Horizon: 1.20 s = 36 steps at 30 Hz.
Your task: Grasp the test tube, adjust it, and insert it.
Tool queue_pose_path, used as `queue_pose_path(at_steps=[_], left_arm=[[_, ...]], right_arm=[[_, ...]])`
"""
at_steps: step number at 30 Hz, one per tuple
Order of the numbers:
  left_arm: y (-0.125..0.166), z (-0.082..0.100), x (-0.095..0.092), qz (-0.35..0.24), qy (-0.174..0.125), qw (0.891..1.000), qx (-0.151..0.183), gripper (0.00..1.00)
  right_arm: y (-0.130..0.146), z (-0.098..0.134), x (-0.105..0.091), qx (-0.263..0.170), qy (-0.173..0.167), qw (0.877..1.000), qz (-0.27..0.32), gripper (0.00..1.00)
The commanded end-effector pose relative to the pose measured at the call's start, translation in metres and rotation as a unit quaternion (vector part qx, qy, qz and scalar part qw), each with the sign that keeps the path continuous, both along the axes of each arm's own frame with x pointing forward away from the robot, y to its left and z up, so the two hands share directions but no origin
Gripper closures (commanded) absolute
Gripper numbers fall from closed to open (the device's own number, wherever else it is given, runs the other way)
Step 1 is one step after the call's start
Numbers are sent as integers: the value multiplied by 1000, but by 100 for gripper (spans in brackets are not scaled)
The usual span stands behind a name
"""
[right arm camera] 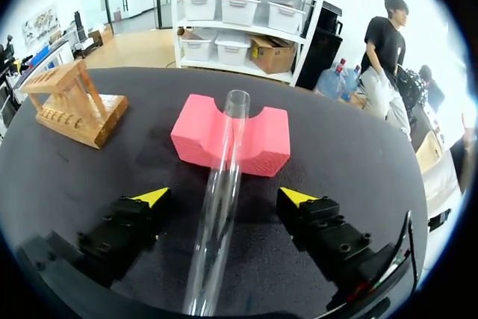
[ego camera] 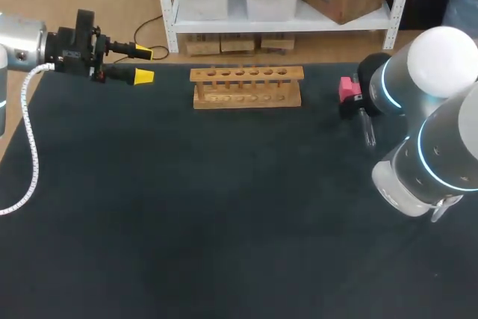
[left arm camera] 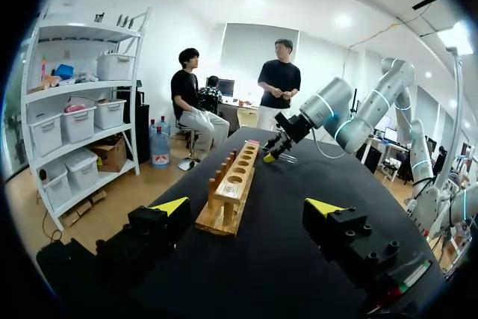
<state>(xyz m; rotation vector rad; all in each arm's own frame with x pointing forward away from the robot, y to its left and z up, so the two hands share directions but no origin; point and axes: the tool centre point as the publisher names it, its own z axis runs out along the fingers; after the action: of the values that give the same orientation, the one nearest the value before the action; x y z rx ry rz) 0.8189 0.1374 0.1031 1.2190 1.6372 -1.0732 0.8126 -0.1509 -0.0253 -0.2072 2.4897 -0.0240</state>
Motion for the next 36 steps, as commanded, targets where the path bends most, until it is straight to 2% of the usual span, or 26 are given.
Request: queue_pose_path(at_steps=[1,6,7,8,9,24,33,36], left_arm=[[0,-1,0,0,-1,1000,-1,0],[0,-1,0,0,-1,1000,-1,0],[0,-1,0,0,-1,1000,-1,0],[0,-1,0,0,-1,1000,-1,0],[0,-1,0,0,-1,1000,-1,0],[0,-1,0,0,-1,1000,-1,0],[0,-1,0,0,-1,1000,-1,0],[0,-1,0,0,-1,1000,-1,0]], right_arm=[[0,-1,1,1,-1,1000,0,20],[0,0,0,3,-2,1000,-4,32],[0,0,0,3,-2,1000,-4,36],[0,0,0,3,-2,1000,-5,47],[0,1,-1,3,-2,1000,-6,51],[4,4,-2,-2,1,1000,-3,56],[6,3,-4,4,5,1000,-7,65],[7,3,-4,1,9,1000,-5,71]])
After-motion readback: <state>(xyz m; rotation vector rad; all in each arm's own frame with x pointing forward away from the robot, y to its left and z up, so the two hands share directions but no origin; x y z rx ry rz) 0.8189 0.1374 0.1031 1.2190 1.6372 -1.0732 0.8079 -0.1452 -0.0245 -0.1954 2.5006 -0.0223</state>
